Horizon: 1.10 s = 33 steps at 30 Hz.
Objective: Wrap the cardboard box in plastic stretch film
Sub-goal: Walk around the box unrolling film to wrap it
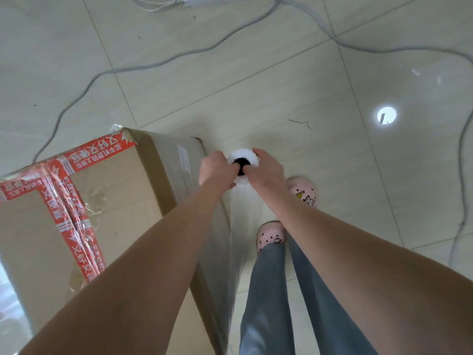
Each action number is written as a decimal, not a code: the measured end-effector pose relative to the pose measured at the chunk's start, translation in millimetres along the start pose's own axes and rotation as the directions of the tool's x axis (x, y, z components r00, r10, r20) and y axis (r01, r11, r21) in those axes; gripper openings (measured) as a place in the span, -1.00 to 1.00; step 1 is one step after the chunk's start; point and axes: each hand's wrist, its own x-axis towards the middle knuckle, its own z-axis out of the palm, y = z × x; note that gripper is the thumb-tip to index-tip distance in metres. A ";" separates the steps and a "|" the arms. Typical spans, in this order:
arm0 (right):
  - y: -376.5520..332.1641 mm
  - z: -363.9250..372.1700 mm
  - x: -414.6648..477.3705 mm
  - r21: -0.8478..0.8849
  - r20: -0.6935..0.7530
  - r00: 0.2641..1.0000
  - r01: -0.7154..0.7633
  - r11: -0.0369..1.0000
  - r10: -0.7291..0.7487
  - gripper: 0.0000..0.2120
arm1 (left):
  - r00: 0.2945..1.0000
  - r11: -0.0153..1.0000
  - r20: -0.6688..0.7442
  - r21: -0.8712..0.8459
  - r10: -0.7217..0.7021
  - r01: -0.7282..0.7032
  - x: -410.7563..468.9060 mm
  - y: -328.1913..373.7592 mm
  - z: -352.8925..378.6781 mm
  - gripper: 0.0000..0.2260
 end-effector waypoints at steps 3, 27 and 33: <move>-12.0 -4.1 13.9 -0.058 0.002 1.000 0.031 0.998 -0.031 -0.58 | 0.990 0.994 0.103 -0.041 -0.094 0.098 5.2 7.9 -8.2 -0.81; -85.0 17.4 51.0 0.132 0.181 0.982 -0.078 0.988 0.054 -0.60 | 0.977 0.971 -0.211 0.228 -0.024 0.073 44.4 22.6 -63.1 -0.74; -104.6 39.3 56.8 0.131 0.205 0.979 -0.050 0.990 0.023 -0.71 | 0.985 0.959 -0.154 0.257 -0.078 0.116 49.6 13.7 -85.3 -0.81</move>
